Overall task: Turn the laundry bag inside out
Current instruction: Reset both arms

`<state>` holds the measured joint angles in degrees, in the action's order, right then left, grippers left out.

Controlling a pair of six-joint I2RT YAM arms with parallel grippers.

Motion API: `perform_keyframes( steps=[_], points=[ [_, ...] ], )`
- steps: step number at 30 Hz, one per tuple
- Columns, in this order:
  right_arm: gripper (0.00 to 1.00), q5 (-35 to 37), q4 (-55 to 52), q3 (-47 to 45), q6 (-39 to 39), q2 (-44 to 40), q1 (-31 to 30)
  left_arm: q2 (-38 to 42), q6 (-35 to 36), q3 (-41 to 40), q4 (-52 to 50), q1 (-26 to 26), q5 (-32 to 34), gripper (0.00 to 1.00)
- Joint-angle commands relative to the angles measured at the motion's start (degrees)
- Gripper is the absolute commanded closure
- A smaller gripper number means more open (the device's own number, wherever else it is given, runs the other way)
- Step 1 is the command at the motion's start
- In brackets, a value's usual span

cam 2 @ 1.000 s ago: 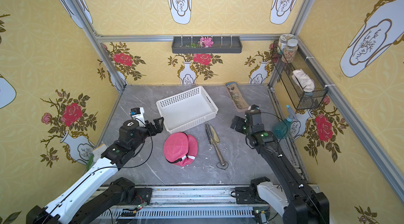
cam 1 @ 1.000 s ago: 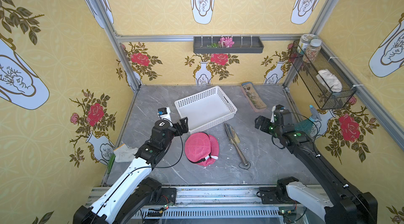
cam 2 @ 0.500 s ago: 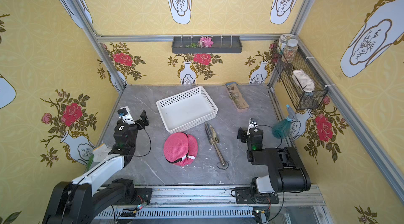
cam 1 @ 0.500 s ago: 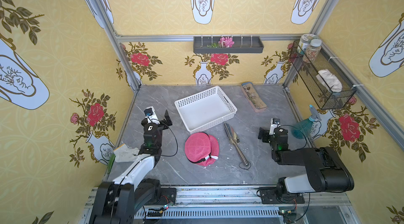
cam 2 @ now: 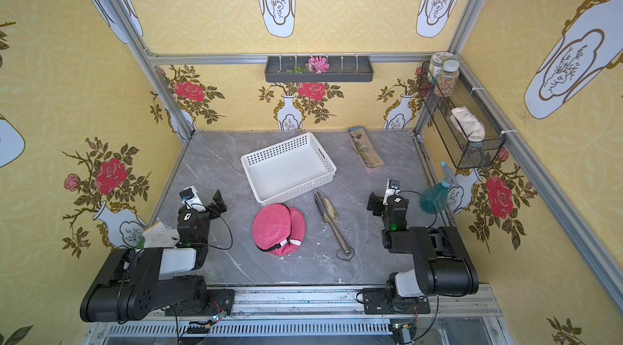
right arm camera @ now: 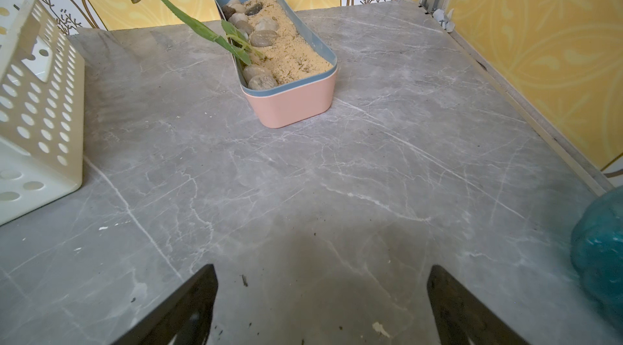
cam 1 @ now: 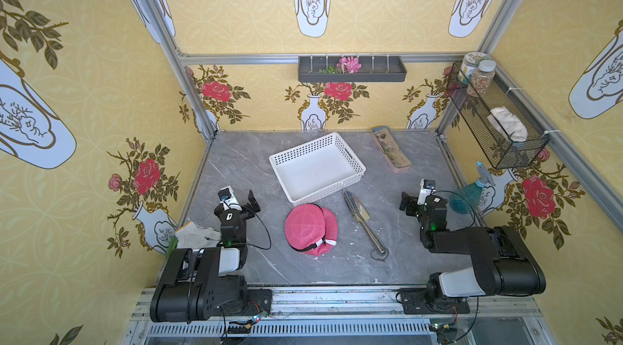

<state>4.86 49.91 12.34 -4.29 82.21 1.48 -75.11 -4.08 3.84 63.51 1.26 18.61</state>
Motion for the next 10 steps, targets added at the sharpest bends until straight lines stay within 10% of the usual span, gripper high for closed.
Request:
perform_keyframes(
  steps=[1,10],
  points=[
    [0.03,0.2,3.6,0.2,-0.2,0.0,0.0,-0.1,0.9,-1.3,7.1,1.5,4.9,0.00],
    [0.03,0.6,2.7,0.4,-0.2,-0.1,0.0,-3.2,-0.4,3.2,0.3,-3.3,-5.0,0.00]
  ],
)
